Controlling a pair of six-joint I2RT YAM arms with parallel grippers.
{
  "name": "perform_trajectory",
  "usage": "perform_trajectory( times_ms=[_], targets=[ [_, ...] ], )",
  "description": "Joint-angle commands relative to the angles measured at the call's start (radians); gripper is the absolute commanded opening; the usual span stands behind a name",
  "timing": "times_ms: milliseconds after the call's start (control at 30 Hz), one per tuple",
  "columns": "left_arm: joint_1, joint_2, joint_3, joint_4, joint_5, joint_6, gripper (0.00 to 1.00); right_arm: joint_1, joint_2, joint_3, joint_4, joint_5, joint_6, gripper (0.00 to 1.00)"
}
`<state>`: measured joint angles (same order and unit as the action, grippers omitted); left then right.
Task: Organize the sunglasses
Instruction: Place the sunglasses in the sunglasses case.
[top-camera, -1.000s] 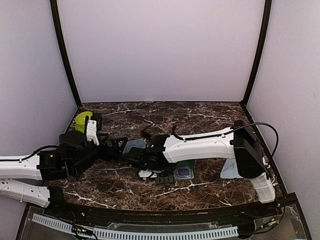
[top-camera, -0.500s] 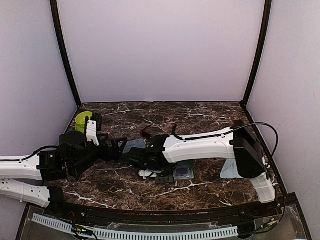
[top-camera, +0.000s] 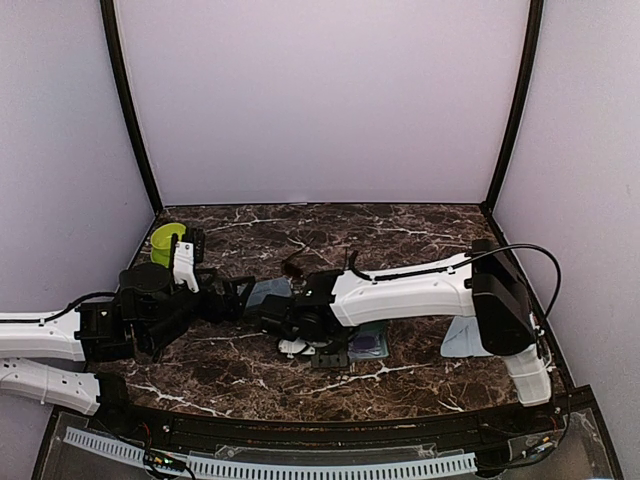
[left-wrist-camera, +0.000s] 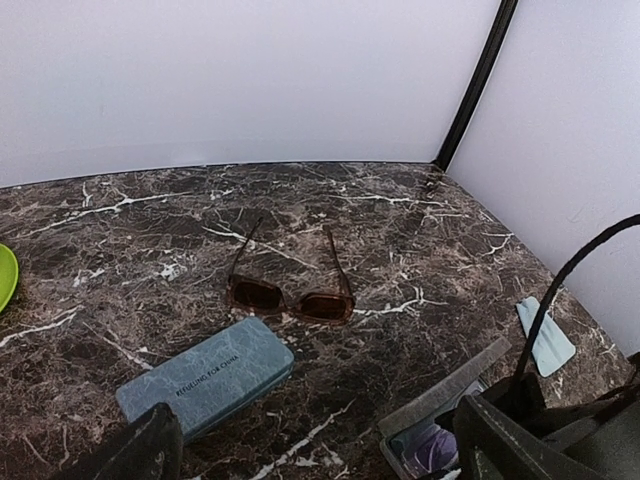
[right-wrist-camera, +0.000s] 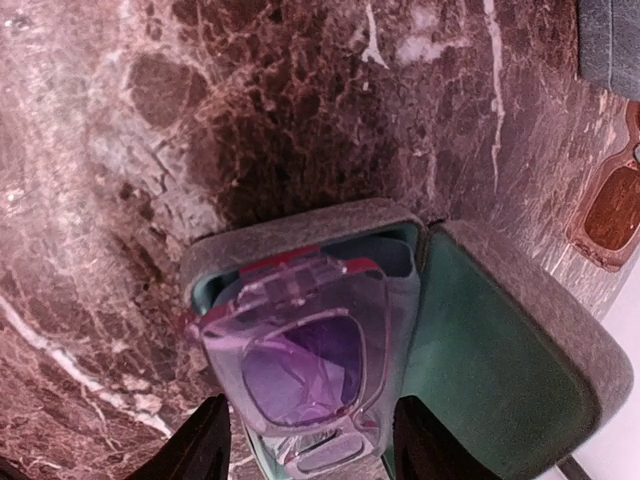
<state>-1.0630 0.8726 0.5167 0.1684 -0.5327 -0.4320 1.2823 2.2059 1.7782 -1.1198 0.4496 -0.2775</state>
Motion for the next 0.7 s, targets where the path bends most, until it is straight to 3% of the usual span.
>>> perform_trajectory(
  times_ms=[0, 200, 367, 667],
  targets=[
    [0.007, 0.009, -0.020, 0.028, -0.006, -0.015, 0.97, 0.006, -0.119, -0.053, 0.062, -0.051, 0.027, 0.57],
    [0.006, 0.035, -0.025, 0.010, -0.004, -0.037, 0.96, 0.005, -0.212, -0.127, 0.134, -0.095, 0.046, 0.62],
    [0.006, 0.091, -0.069, 0.018, 0.048, -0.121, 0.89, 0.005, -0.333, -0.220, 0.223, -0.144, 0.061, 0.62],
    [-0.032, 0.351, -0.072, 0.072, 0.151, -0.166, 0.82, -0.096, -0.591, -0.403, 0.372, -0.214, 0.220, 0.62]
  ],
)
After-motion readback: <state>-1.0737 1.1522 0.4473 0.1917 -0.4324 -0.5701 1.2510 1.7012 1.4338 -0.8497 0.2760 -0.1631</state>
